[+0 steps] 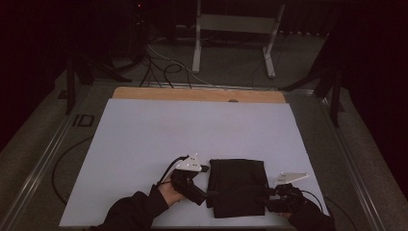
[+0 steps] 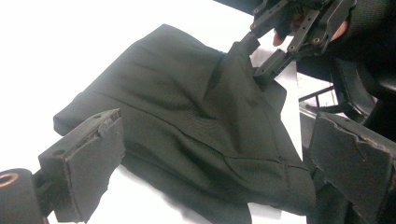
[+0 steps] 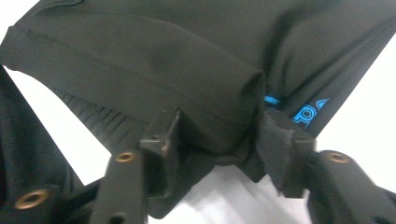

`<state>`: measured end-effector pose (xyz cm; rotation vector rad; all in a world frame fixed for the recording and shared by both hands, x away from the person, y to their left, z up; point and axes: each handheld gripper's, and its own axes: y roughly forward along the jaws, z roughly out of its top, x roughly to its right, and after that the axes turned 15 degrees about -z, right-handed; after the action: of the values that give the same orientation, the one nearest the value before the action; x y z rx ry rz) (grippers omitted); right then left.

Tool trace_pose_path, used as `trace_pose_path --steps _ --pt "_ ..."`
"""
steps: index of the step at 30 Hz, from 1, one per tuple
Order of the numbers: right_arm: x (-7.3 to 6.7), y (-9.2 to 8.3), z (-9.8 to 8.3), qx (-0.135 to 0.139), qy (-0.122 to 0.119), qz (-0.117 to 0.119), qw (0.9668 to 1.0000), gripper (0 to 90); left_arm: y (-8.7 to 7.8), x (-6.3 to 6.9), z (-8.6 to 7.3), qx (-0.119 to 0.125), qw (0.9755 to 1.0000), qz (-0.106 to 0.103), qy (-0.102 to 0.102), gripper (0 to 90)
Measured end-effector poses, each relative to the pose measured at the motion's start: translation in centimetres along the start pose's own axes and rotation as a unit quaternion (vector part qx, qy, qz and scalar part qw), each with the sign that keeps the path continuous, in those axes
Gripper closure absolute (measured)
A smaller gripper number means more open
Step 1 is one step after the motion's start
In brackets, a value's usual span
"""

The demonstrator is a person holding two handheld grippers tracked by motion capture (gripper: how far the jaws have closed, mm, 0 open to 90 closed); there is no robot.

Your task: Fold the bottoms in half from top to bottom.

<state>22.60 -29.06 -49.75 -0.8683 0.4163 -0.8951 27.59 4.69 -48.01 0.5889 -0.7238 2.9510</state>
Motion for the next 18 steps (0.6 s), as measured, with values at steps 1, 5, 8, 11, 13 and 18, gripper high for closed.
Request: trace_pose_path --steps 1,5,8,11,13,18 --pt "-0.1 -0.2 0.1 0.004 -0.007 -0.001 1.0000 57.7 0.0 0.0 0.0 -0.001 1.0000 0.000 0.000 4.2" --pt "-0.4 -1.0 0.0 0.007 -0.007 0.007 0.9999 63.4 0.2 0.0 -0.1 0.000 1.0000 0.000 -0.001 4.2" --pt "-0.6 -1.8 0.0 0.007 -0.007 0.005 0.9999 65.5 0.2 0.1 -0.1 -0.002 1.0000 0.000 -0.001 4.2" --pt "-1.2 -2.5 -0.1 0.009 -0.011 0.000 0.9999 65.5 0.2 0.2 -0.1 -0.002 1.0000 0.001 0.002 4.2" --pt "-1.4 -2.8 -0.3 -0.002 -0.009 0.002 1.0000 66.4 0.3 0.2 -0.1 -0.002 1.0000 0.001 0.004 4.2" --pt "-1.5 -2.8 -1.2 -0.009 -0.002 0.019 0.9998 69.9 0.3 0.2 -0.2 0.000 1.0000 -0.001 0.002 4.2"
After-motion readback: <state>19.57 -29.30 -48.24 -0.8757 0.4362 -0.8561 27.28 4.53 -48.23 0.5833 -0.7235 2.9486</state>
